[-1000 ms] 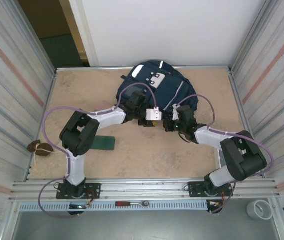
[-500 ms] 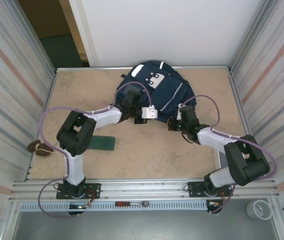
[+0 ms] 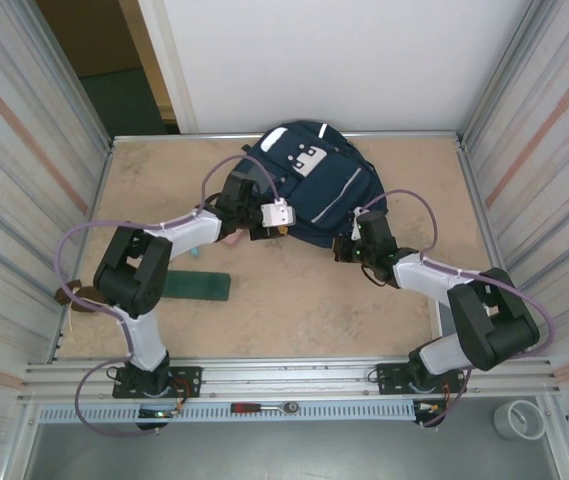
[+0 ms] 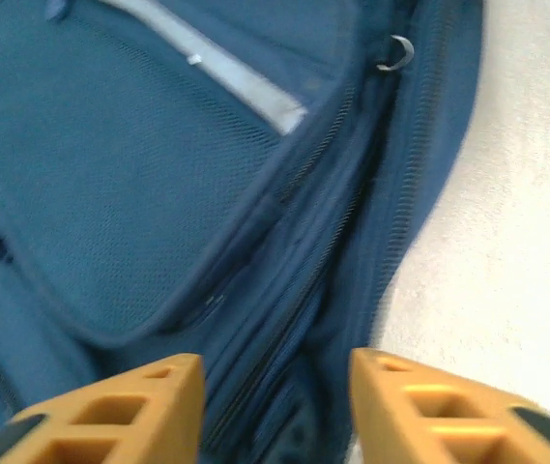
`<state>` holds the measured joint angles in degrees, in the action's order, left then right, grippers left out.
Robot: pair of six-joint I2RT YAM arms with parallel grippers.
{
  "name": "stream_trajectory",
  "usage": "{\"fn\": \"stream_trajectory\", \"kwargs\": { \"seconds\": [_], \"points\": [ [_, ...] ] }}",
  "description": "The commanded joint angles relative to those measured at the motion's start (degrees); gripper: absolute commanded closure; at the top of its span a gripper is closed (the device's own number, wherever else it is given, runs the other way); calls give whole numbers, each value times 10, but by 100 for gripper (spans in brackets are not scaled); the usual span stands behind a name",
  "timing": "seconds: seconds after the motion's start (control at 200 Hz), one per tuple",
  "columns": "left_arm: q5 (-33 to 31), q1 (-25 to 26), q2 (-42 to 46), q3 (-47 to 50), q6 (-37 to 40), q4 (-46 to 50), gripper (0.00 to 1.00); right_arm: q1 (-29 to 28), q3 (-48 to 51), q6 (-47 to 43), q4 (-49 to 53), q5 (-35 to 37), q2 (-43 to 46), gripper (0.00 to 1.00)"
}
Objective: Pack the student bag
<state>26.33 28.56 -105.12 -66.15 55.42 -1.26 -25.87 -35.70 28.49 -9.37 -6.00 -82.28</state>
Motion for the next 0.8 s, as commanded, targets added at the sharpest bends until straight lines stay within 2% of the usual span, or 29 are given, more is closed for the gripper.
{"fn": "stream_trajectory", "kwargs": {
  "seconds": [0.0, 0.321, 0.391, 0.496, 0.661, 0.711, 0.792],
  "points": [
    [5, 33, 38, 11, -7, -8, 46, -14, -32, 5, -15, -16, -4, 100],
    [16, 85, -15, -32, -7, 3, 44, -41, -56, 11, -25, -46, 3, 100],
    [-1, 93, -30, -40, -5, -2, 45, -44, -55, 12, -25, -48, 6, 100],
    [-28, 95, -39, -39, -6, -27, 62, -45, -47, 9, -22, -47, 14, 100],
    [-31, 75, -24, -28, 2, -32, 96, -24, -27, 0, 7, -34, 29, 100],
    [-26, 66, -14, -21, 4, -31, 100, -13, -25, 1, 27, -21, 35, 100],
    [-4, 48, 6, -6, 5, -34, 100, 0, -32, 8, 84, 32, 37, 100]
  ]
}}
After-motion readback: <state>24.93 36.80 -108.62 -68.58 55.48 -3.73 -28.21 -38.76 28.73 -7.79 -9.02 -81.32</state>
